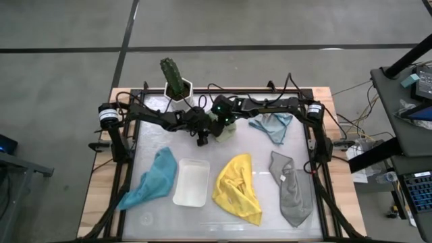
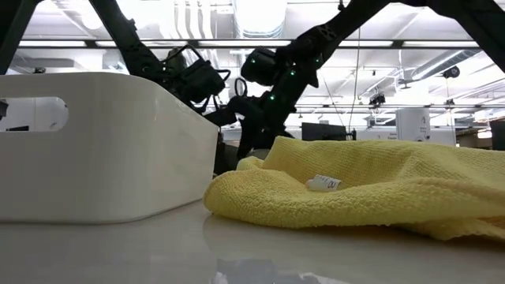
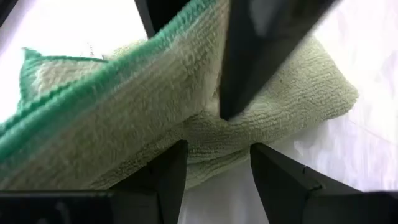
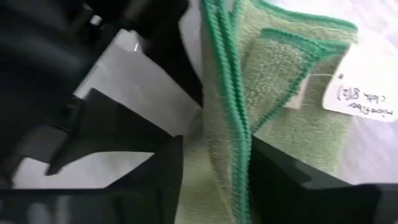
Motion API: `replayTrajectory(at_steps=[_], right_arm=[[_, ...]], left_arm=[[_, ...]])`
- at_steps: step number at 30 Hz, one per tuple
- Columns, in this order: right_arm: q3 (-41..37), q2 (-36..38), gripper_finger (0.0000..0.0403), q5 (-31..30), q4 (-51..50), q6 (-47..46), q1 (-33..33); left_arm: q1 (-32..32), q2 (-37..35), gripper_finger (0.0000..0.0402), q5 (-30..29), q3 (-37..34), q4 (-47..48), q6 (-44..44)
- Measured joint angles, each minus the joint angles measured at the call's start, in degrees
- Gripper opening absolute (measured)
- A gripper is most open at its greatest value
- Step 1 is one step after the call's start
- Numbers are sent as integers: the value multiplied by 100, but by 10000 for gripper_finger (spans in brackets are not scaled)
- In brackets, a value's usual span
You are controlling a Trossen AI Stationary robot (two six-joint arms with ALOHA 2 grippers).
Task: Fold microfiber towels
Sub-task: Fold the green microfiber towel
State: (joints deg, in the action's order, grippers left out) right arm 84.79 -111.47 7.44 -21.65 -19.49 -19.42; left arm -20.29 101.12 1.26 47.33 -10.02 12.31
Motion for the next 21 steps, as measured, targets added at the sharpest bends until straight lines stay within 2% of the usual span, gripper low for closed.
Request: replayTrajectory(at_steps=[6,11,16,21], right_arm=[[128,18,194,25,-67,17,-2],[288,34,195,8,-74,119,6],[451,34,194,18,-151,315,41],[789,68,194,48,-783,752,57]], left_arm=[[-2,-215,161,-13,0,228,4],[2,-656,161,-17,-13,741,9],[4,-868,161,-18,-151,869,5],[4,-840,161,-20,-195,902,-5]])
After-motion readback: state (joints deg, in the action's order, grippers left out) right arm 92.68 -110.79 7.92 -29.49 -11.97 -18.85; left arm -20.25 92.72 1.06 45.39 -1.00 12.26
